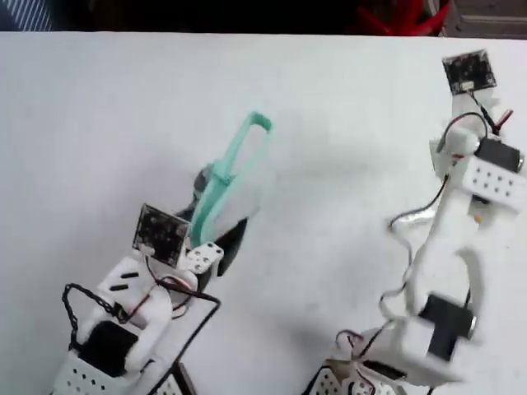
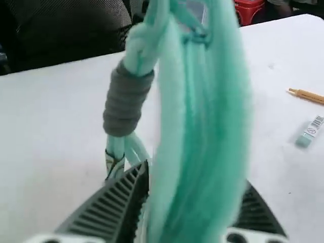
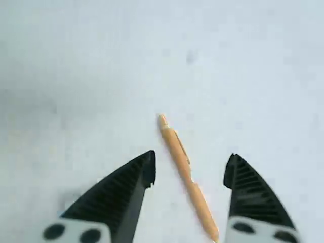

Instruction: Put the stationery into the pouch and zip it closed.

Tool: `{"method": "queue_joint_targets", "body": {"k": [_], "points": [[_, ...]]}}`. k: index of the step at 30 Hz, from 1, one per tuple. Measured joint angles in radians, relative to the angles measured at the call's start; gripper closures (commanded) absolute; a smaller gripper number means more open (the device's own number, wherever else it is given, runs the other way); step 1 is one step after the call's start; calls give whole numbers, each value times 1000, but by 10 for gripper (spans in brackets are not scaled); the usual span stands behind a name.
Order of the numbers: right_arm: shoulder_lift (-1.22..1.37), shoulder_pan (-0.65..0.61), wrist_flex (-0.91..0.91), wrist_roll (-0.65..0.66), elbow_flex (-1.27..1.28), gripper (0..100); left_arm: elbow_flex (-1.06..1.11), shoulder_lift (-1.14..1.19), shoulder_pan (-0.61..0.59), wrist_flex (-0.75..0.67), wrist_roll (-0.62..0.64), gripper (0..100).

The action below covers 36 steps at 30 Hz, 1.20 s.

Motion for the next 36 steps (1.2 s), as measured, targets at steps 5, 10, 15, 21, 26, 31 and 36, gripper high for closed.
{"method": "queue_joint_targets", "body": {"k": [5, 10, 15, 21, 26, 31, 36], "points": [[313, 17, 0, 109, -152, 776, -8, 0, -11, 21, 11, 771], [572, 25, 0, 144, -319, 776, -8, 0, -11, 21, 11, 771], [750, 69, 29, 152, -494, 822, -8, 0, -11, 18, 11, 801], [859, 72, 166, 167, -690, 967, 34, 0, -9, -64, -48, 831], [878, 78, 272, 167, -796, 981, 34, 0, -9, -77, -52, 831], [839, 75, 483, 164, -945, 981, 34, 0, -9, -83, -40, 831], [690, 35, 680, 84, -1112, 981, 34, 0, -9, -83, -38, 831]]}}
